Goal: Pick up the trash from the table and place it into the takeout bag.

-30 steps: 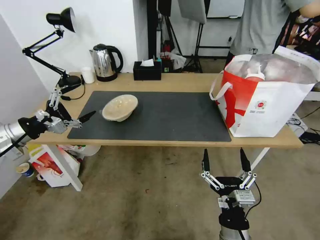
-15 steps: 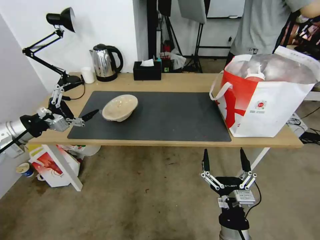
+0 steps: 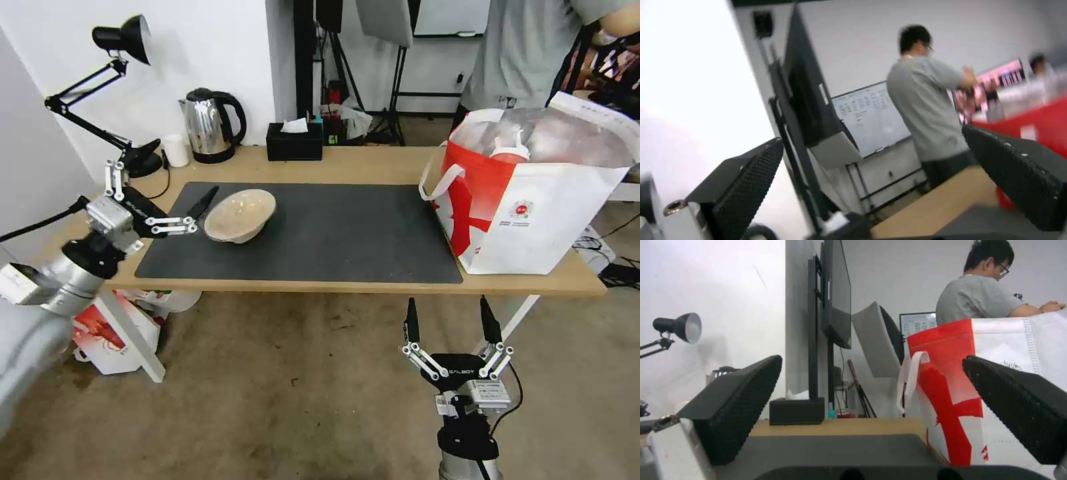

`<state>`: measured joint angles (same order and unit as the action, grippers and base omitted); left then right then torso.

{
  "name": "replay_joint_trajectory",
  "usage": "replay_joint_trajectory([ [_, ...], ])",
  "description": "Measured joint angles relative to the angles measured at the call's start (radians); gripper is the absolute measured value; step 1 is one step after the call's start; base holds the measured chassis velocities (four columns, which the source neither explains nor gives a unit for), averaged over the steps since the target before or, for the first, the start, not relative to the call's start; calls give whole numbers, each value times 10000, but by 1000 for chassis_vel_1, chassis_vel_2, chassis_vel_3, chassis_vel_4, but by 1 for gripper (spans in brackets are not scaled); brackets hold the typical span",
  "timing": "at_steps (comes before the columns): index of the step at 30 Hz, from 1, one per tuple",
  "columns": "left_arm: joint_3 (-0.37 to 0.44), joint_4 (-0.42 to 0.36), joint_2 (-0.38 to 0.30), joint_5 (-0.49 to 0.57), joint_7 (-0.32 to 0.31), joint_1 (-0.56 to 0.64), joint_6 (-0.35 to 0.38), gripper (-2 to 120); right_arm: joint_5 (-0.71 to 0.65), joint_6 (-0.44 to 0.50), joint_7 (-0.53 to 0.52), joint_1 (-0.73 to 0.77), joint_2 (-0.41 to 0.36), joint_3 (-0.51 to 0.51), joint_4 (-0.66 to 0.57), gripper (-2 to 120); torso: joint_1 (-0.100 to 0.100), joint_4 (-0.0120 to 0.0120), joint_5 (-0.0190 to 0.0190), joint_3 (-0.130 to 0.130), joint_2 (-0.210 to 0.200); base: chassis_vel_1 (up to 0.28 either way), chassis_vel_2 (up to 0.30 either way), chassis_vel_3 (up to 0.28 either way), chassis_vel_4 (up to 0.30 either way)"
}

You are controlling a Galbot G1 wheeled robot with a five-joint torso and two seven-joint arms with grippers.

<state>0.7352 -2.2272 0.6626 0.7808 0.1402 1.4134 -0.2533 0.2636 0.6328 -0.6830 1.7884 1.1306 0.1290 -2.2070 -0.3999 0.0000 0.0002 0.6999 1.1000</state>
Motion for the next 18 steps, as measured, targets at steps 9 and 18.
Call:
replay_joint_trajectory([
  [9,-439,-903,281,2069,-1264,-16,640,95,0,0,0,0,0,0,0,100,0,0,0,0,0,0,0,0,0],
  [18,-451,-1376,742,2887,-1624,888,975,89,0,0,0,0,0,0,0,100,0,2,-1,0,0,0,0,0,0],
])
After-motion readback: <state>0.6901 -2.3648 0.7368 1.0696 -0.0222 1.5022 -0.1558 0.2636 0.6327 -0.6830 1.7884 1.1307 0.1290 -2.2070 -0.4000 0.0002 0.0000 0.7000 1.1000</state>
